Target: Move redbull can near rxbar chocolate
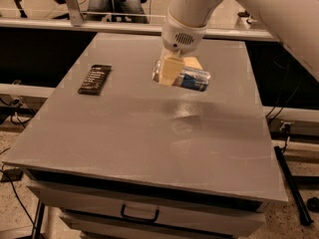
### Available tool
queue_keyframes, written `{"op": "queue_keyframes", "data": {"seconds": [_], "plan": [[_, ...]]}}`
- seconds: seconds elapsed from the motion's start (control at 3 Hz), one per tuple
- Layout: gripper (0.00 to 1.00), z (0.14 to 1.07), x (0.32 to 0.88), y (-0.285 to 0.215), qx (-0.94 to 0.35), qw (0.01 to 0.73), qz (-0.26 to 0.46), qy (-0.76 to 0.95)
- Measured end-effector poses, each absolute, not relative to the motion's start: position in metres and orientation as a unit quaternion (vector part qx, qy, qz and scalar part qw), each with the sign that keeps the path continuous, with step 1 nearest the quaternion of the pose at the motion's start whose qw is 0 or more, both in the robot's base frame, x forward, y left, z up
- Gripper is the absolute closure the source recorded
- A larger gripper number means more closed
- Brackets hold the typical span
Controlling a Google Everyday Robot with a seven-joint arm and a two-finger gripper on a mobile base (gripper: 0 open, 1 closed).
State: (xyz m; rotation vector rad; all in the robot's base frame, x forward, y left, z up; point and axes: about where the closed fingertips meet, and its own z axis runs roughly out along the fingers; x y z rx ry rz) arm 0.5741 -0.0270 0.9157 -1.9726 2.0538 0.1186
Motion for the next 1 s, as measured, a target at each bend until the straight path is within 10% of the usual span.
{"op": "queue_keyframes", "data": {"seconds": [1.0], "plan": [[1.00, 0.993, 0.633, -0.019, -0.660, 0.360, 0.218, 0.622]]}}
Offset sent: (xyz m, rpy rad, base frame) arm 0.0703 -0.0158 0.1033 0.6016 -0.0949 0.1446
